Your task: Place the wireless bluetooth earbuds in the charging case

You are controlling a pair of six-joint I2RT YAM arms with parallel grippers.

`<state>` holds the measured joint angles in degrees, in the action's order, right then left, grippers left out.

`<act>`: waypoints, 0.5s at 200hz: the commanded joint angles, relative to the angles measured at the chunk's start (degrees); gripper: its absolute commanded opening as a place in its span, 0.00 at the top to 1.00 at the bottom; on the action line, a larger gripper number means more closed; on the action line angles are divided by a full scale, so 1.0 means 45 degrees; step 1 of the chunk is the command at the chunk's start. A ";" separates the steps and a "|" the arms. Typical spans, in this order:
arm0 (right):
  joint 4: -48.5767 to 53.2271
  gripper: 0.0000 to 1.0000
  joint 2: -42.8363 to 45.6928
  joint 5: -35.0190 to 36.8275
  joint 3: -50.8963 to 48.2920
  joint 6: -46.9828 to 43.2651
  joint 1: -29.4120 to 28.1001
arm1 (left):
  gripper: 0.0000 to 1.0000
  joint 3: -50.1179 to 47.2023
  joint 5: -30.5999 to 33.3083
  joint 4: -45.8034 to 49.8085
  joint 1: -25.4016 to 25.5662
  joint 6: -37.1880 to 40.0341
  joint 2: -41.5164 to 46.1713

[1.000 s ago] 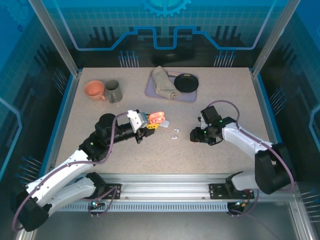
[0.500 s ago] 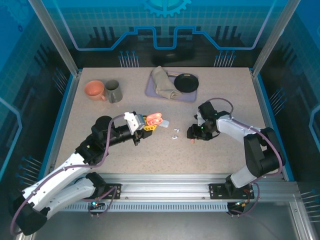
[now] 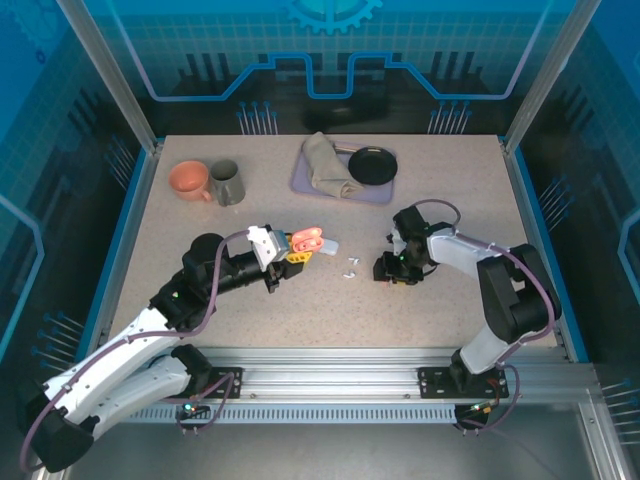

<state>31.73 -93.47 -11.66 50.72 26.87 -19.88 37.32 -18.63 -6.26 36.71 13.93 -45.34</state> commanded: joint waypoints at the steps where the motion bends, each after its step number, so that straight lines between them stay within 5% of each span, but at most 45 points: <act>1: 0.0260 0.49 -0.0343 -0.0362 0.0534 -0.0276 -0.0157 | 1.00 -0.0090 0.0176 0.0063 0.0112 0.0092 0.0154; 100: 0.2214 0.52 -0.1696 0.1920 0.2171 -0.1013 -0.1391 | 1.00 -0.0091 0.0283 0.0185 0.0106 0.0151 0.0137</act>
<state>37.12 -99.39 -6.13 58.28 24.10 -24.51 37.32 -18.46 -6.20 36.71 13.93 -45.36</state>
